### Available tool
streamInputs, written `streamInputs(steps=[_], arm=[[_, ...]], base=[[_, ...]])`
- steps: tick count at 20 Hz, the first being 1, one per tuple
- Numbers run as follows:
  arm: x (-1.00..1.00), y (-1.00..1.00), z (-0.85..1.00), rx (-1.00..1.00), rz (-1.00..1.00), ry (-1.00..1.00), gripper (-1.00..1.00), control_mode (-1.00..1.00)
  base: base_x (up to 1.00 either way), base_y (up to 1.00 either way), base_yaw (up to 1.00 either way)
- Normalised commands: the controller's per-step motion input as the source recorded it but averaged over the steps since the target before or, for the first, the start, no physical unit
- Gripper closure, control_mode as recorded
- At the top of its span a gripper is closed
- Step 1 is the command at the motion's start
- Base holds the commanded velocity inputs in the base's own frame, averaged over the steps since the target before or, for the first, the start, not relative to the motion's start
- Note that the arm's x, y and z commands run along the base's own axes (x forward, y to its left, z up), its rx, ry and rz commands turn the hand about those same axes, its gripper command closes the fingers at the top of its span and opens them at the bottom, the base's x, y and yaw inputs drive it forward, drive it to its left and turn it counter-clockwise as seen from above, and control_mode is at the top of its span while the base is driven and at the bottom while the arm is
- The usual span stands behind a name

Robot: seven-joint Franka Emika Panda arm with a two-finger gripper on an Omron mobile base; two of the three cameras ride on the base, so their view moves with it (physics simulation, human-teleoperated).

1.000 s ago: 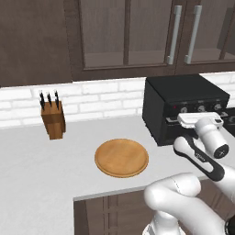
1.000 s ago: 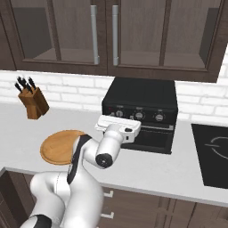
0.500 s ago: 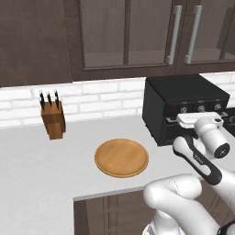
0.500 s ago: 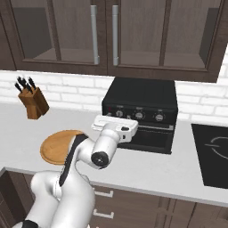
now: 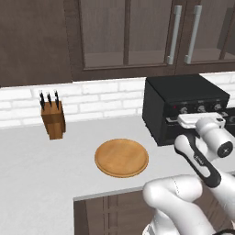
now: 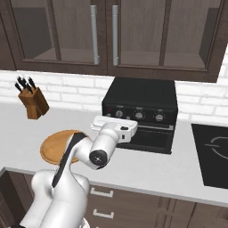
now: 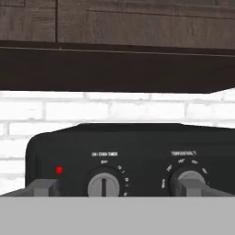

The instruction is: Pick up the kebab skewer and baguette bread, and place them inside the toaster oven. Close the toaster oven door and start by setting the timer.

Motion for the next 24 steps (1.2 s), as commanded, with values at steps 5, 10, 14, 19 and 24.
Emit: streamInputs(steps=[5,10,14,19,24], arm=[[-0.34,0.24,0.0,0.0,0.0,0.02,-1.0,-1.0],[-0.02,0.06,0.0,0.0,0.0,0.01,-1.0,-1.0],[0.0,0.18,-0.04,0.0,0.0,0.07,-1.0,-1.0],[0.06,0.14,-0.28,0.0,0.0,0.03,-1.0,-1.0],[0.27,0.0,-0.22,0.0,0.0,0.0,-1.0,-1.0]], base=[[0.0,0.0,0.0],[0.0,0.0,0.0],[0.0,0.0,0.0],[0.0,0.0,0.0],[0.0,0.0,0.0]])
